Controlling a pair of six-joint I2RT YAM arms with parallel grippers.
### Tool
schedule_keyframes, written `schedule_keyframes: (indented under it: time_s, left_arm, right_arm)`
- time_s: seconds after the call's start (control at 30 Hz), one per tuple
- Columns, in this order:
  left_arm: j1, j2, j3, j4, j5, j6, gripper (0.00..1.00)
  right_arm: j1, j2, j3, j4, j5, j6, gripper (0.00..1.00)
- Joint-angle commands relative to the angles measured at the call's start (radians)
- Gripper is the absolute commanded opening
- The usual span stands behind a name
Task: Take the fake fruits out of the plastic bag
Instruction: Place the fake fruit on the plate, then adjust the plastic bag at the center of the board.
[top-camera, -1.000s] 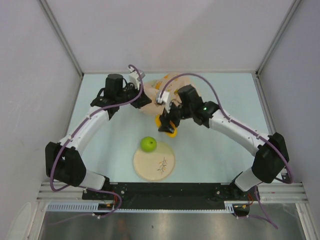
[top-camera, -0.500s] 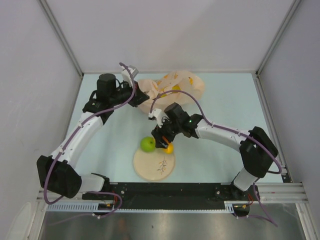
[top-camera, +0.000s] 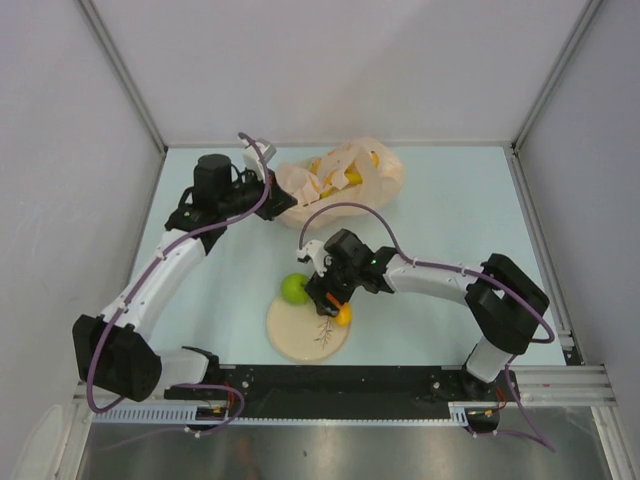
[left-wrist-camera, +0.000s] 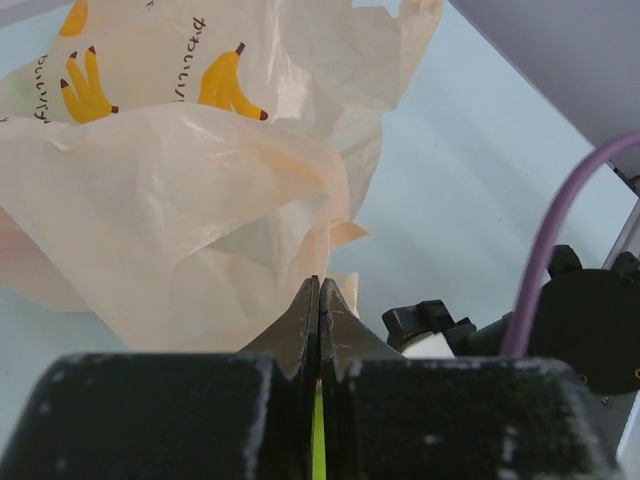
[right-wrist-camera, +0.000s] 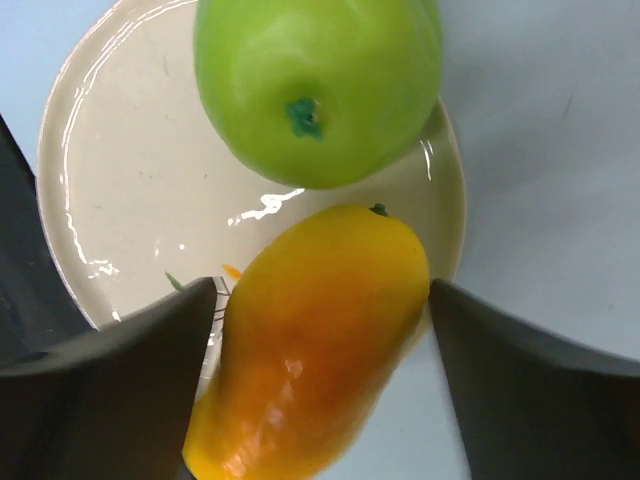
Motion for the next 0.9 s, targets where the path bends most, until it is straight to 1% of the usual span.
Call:
schedule_keyframes:
  time_s: [0.0,0.1,0.17,0.2,0.23,0.27,0.3,0.33,0.43,0.5,0.53,0.6,0.63,0.73,0.8,0.87]
  left_arm:
    - [0.008,-0.037,-0.019,0.044,0.007,-0.012,0.0]
    - [0.01,-0.043,-0.05,0.053,0.017,-0.015,0.0]
    - [0.008,-0.052,-0.065,0.059,0.018,-0.015,0.0]
    - [0.008,-0.054,-0.08,0.059,0.02,-0.013,0.0]
    - [0.008,-0.057,-0.087,0.062,0.024,-0.013,0.0]
    - [0.008,-0.057,-0.09,0.062,0.027,-0.013,0.0]
    - [0.007,-0.056,-0.096,0.064,0.029,-0.013,0.0]
    - [0.007,-0.057,-0.096,0.061,0.035,-0.013,0.0]
    - [0.007,-0.056,-0.097,0.056,0.05,-0.005,0.0]
    - [0.005,-0.057,-0.096,0.038,0.064,0.01,0.0]
    - [0.005,-0.056,-0.097,0.03,0.07,0.03,0.0]
    - [0.005,-0.062,-0.102,0.002,0.075,0.074,0.0]
    - [0.005,-0.066,-0.103,-0.004,0.075,0.087,0.0]
    - [0.005,-0.085,-0.096,-0.066,0.098,0.172,0.0]
    - [0.007,-0.082,-0.079,-0.123,0.098,0.23,0.0]
    - [0.005,-0.075,-0.073,-0.148,0.09,0.266,0.0]
  right_arm:
    - [0.036,0.015,0.004,0.103,0.033,-0.004,1.0]
    - [0.016,-0.023,0.018,0.064,0.016,-0.022,1.0]
    - [-0.009,-0.067,0.047,-0.042,-0.009,-0.069,1.0]
    - [-0.05,-0.103,0.056,-0.077,-0.015,-0.088,1.0]
    - [-0.074,-0.165,0.078,-0.147,-0.039,-0.112,1.0]
    - [-0.108,-0.205,0.09,-0.177,-0.055,-0.151,1.0]
    - [-0.171,-0.236,0.107,-0.197,-0.07,-0.171,1.0]
    - [-0.208,-0.293,0.143,-0.225,-0.113,-0.186,0.99]
    - [-0.301,-0.33,0.206,-0.227,-0.15,-0.234,0.95]
    - [-0.329,-0.318,0.259,-0.201,-0.162,-0.249,0.9]
    - [-0.341,-0.295,0.266,-0.162,-0.159,-0.252,0.85]
    - [-0.345,-0.255,0.274,-0.104,-0.138,-0.272,0.78]
    - [-0.348,-0.235,0.276,-0.087,-0.136,-0.275,0.7]
    - [-0.357,-0.134,0.277,-0.009,-0.113,-0.284,0.59]
    - [-0.371,-0.053,0.283,0.068,-0.069,-0.274,0.57]
    - [-0.401,0.025,0.297,0.128,-0.046,-0.229,0.56]
